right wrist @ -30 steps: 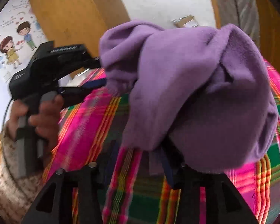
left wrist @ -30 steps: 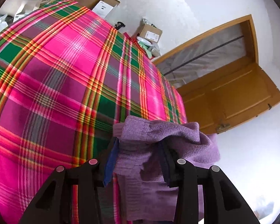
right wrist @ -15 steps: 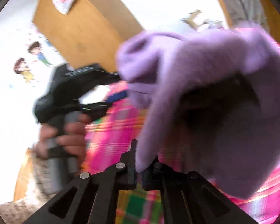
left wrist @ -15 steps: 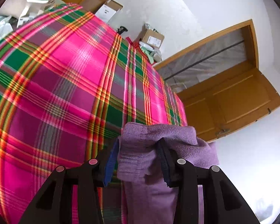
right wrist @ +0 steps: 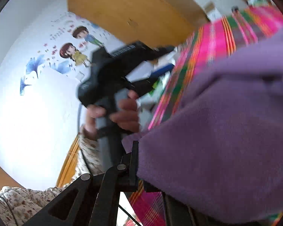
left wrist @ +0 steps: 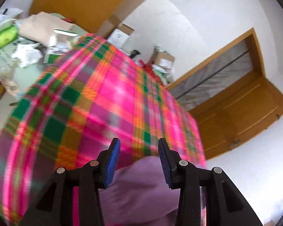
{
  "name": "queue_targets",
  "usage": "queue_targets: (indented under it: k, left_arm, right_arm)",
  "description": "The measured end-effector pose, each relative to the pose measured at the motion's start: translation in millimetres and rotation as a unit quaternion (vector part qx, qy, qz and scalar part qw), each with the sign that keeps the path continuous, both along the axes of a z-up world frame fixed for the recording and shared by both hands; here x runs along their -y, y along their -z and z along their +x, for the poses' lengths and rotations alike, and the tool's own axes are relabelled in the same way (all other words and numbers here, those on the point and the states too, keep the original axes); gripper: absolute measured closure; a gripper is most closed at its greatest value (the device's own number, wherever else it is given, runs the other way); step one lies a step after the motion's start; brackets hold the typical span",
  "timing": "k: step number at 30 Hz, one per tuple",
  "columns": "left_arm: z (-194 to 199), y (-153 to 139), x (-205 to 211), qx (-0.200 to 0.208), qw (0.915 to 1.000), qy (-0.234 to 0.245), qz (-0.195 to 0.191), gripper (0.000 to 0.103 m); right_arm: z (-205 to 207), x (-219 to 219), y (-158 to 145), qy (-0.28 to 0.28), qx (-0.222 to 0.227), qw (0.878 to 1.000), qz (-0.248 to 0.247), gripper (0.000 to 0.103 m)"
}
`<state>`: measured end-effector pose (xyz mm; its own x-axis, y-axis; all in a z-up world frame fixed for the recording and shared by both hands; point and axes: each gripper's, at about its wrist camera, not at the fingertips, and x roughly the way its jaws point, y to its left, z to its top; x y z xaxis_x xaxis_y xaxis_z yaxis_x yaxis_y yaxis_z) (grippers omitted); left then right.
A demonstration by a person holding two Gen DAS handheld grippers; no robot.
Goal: Fold clothes
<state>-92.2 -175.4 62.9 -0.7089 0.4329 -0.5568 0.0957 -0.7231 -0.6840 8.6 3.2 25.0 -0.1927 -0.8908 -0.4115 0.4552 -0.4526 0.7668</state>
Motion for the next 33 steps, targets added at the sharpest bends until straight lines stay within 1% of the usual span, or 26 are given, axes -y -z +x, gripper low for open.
queue_targets:
  k: [2,4,6,7,9,11,14,15,17,18,21,23,25,26,29,31,32,33]
  left_arm:
    - [8,9,11,0.016,0.9998,-0.013,0.000,0.061]
    - [15,18,19,0.032,0.9993,-0.016,0.006,0.061]
    - [23,24,23,0.040,0.9991,-0.011,0.005,0.061]
    - [24,26,24,0.042,0.9991,-0.009,0.003,0.061]
    - [29,33,24,0.049,0.9988,-0.002,0.005,0.061]
    - [31,40,25,0.057,0.9982,0.004,0.016,0.061]
    - [34,51,25,0.069,0.9969,0.013,0.034,0.061]
    - [35,54,25,0.073,0.9964,0.015,0.040,0.061]
    - [37,59,26,0.078,0.9952,0.022,0.055,0.061]
    - [39,60,27,0.077,0.9950,0.021,0.061,0.061]
    - [42,63,26,0.078,0.9942,0.022,0.071,0.061]
    - [43,66,24,0.082,0.9934,0.028,0.076,0.061]
    - [44,69,21,0.084,0.9927,0.027,0.082,0.061]
    - [44,71,21,0.087,0.9921,0.027,0.087,0.061]
    - [42,76,15,0.092,0.9898,0.030,0.105,0.061]
    - [42,79,11,0.091,0.9887,0.035,0.114,0.061]
    - [42,79,9,0.090,0.9886,0.037,0.114,0.061]
    - [41,79,8,0.091,0.9887,0.036,0.114,0.061]
  right_arm:
    - [1,8,18,-0.013,0.023,0.999,0.028,0.100]
    - [9,12,32,-0.018,0.042,0.997,0.068,0.099]
    - [13,11,36,-0.028,0.043,0.992,0.111,0.098]
    - [18,6,34,-0.026,0.034,0.990,0.134,0.097]
    - [24,-6,25,-0.027,0.013,0.989,0.146,0.093]
    - [29,-16,12,-0.028,-0.010,0.986,0.165,0.081]
    - [43,-32,-10,-0.040,-0.055,0.980,0.189,0.074]
    - [31,-33,-18,-0.041,-0.063,0.978,0.194,0.072]
    - [16,-40,-45,-0.038,-0.086,0.972,0.216,0.070]
    - [1,-30,-46,-0.038,-0.092,0.970,0.224,0.070]
    - [-17,-30,-56,-0.022,-0.107,0.964,0.243,0.070]
    - [-24,-39,-49,-0.028,-0.093,0.966,0.238,0.068]
    - [-21,-37,-52,-0.057,-0.083,0.966,0.239,0.064]
    - [-19,-37,-54,-0.072,-0.078,0.965,0.239,0.064]
    - [-14,-25,-43,-0.119,-0.057,0.957,0.258,0.064]
    - [-12,-26,-41,-0.124,-0.069,0.947,0.289,0.064]
    - [-13,-30,-43,-0.123,-0.076,0.945,0.295,0.064]
    - [-14,-33,-47,-0.120,-0.079,0.945,0.293,0.064]
